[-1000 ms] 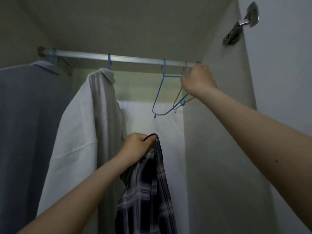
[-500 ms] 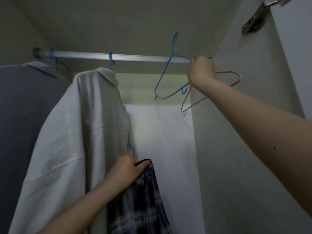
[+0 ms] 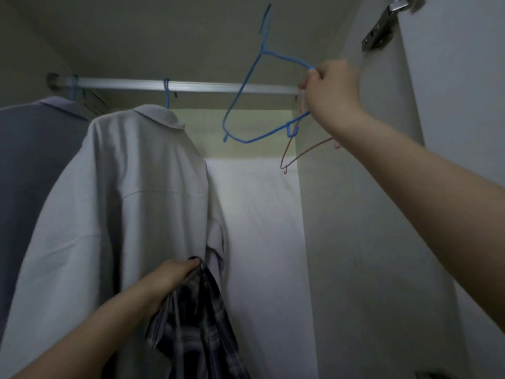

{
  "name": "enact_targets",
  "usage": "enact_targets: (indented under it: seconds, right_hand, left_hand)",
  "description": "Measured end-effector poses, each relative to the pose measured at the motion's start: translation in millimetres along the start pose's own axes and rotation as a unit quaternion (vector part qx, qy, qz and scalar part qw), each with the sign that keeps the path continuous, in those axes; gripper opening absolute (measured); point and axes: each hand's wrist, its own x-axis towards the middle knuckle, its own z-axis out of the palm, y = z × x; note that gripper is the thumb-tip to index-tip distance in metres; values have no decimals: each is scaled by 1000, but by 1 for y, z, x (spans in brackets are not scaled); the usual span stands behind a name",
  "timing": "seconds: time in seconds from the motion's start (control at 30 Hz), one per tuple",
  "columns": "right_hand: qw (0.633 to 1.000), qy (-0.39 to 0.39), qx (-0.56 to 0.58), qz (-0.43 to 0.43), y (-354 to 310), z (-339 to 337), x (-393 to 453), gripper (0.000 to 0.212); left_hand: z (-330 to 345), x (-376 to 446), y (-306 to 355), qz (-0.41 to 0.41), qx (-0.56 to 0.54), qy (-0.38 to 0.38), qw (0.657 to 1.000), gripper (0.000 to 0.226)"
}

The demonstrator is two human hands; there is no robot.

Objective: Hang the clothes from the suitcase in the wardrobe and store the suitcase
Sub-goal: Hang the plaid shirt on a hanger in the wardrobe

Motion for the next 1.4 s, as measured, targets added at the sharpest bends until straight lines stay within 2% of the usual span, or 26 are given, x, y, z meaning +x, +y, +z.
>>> enact_targets:
  seconds: [0.1, 0.17, 0.33, 0.4, 0.5, 0.57, 0.63, 0.77, 0.83, 0.9, 0.97, 1.0, 1.07, 1.13, 1.23, 1.33, 1.4]
  right_hand:
    - [983, -38, 151, 101, -4, -23, -15, 25]
    - [942, -69, 273, 182, -4, -36, -32, 26]
    - [828, -177, 466, 256, 2, -57, -86, 27]
    - [781, -216, 515, 277, 4, -62, -115, 27]
    - [723, -274, 548, 318, 1, -69, -163, 28]
    - [698, -300, 556, 337, -2, -72, -192, 29]
    - [673, -332, 558, 353, -9, -75, -220, 29]
    - [642, -403, 540, 367, -23, -81, -262, 28]
    - [640, -438, 518, 361, -28, -83, -275, 29]
    - [636, -472, 490, 364, -33, -86, -281, 28]
    - [599, -502, 494, 381, -38, -87, -282, 20]
    - [581, -527, 494, 374, -44, -88, -283, 29]
    - [592, -578, 459, 323, -51, -86, -285, 74]
    - [619, -606, 420, 271, -61, -83, -286, 91]
    - [649, -632, 370, 207, -79, -80, -288, 86]
    - [684, -634, 312, 181, -95, -78, -291, 62]
    - [728, -631, 234, 130, -108, -76, -293, 51]
  left_hand:
    - [-4, -33, 9, -59, -84, 1, 995, 31]
    - [-10, -59, 16, -70, -117, 16, 991, 33]
    - [-22, -127, 21, 1, -230, 59, 971, 55]
    - [-30, -153, 19, 42, -282, 85, 955, 48]
    - [-47, -200, 12, 71, -298, 61, 950, 50]
    - [-54, -226, 11, 84, -286, 54, 953, 69]
    - [-61, -249, 12, 82, -254, 98, 959, 77]
    - [-73, -289, 13, 21, -185, 231, 955, 59]
    - [-79, -306, 10, 11, -171, 278, 945, 46]
    - [-86, -318, 6, 2, -148, 284, 947, 43]
    - [-89, -328, 2, -9, -114, 268, 957, 43]
    - [-92, -332, -1, -19, -98, 256, 962, 42]
    - [-101, -339, -7, -37, -81, 227, 970, 41]
    - [-114, -344, -10, -51, -61, 210, 974, 41]
    - [-134, -351, -14, -78, -36, 186, 979, 44]
    - [-148, -355, -21, -115, -47, 175, 977, 43]
    - [-152, -356, -24, -146, -60, 166, 973, 42]
